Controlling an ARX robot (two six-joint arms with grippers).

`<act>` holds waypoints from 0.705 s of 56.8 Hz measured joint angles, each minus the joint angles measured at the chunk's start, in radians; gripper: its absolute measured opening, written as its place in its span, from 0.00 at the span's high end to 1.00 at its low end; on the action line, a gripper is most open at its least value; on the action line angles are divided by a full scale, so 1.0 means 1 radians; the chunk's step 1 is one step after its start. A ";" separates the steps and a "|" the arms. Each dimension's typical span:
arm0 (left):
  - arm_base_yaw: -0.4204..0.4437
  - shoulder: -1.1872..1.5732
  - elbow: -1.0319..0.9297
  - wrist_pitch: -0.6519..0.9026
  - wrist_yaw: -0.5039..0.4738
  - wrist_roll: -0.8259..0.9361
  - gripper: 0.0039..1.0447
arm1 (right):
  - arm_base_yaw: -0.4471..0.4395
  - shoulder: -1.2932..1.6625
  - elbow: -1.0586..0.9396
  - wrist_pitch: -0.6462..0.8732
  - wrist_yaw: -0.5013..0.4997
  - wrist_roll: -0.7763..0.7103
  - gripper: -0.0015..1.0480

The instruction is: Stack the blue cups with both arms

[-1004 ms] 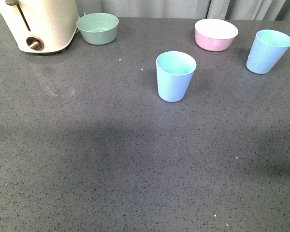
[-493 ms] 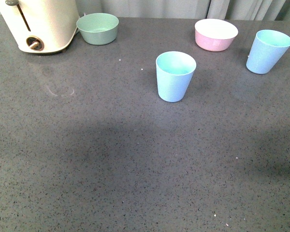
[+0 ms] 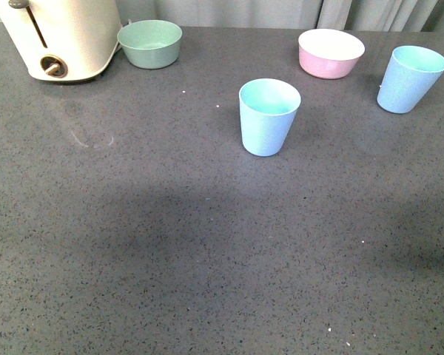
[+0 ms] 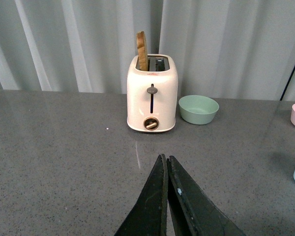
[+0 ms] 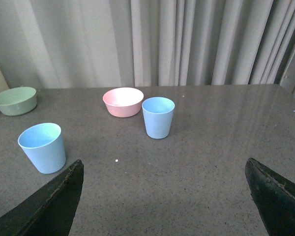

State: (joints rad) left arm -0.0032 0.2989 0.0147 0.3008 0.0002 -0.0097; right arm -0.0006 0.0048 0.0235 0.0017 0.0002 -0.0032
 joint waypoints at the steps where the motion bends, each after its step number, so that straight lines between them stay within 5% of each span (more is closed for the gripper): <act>1: 0.000 -0.005 0.000 -0.005 0.000 0.000 0.99 | 0.000 0.000 0.000 0.000 0.000 0.000 0.09; 40: 0.000 -0.292 0.000 -0.299 0.000 0.001 0.99 | 0.000 0.000 0.000 0.000 0.000 0.000 0.09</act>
State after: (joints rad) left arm -0.0029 0.0067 0.0151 0.0021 0.0002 -0.0090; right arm -0.0006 0.0048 0.0235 0.0013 0.0002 -0.0032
